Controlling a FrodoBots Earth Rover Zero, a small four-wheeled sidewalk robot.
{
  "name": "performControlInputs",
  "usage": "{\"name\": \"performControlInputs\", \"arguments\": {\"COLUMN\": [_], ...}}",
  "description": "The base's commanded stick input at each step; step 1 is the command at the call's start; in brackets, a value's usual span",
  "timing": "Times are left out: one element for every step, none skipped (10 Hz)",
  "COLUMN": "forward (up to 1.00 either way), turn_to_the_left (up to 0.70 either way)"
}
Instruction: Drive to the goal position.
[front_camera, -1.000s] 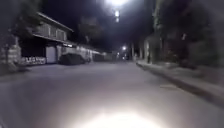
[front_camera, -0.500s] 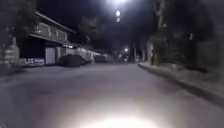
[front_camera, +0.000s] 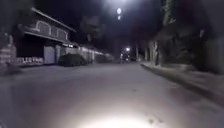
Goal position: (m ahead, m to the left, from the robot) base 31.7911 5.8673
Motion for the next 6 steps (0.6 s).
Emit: {"name": "performControlInputs", "arguments": {"forward": [1.00, 1.00, 1.00, 1.00, 1.00, 1.00], "turn_to_the_left": [-0.40, -0.40, -0.40, -0.17, 0.00, 0.00]}}
